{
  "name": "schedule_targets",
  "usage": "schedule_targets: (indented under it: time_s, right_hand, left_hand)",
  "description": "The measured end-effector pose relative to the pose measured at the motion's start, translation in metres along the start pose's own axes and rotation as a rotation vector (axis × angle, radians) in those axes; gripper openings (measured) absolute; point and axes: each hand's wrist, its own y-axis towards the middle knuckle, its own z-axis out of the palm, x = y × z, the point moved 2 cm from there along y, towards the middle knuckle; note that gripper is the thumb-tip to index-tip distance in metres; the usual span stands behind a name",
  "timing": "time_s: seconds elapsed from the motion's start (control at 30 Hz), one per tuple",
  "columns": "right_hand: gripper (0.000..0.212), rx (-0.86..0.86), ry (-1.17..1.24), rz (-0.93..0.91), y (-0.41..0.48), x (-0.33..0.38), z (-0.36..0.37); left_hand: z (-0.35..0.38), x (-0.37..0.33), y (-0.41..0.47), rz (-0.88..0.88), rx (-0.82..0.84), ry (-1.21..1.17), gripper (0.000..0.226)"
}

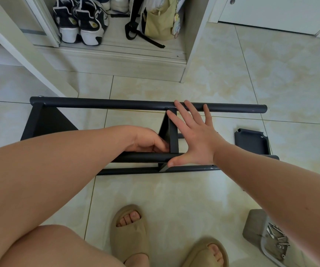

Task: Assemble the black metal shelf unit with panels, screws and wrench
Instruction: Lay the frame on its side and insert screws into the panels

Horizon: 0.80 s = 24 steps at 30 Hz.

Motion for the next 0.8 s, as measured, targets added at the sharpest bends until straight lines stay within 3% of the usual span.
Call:
schedule_targets:
  time_s: [0.23, 0.6, 0.8]
  right_hand:
    - [0.139, -0.002, 0.006, 0.001, 0.000, 0.000, 0.000]
    - [0.140, 0.007, -0.001, 0.006, 0.000, 0.000, 0.000]
    - [0.139, 0.000, 0.007, 0.005, 0.000, 0.000, 0.000]
  left_hand:
    - [0.000, -0.002, 0.006, 0.028, -0.109, 0.107, 0.015]
    - [0.002, -0.003, -0.003, -0.022, -0.002, 0.000, 0.022]
    - [-0.001, 0.000, 0.007, 0.018, -0.119, 0.115, 0.008]
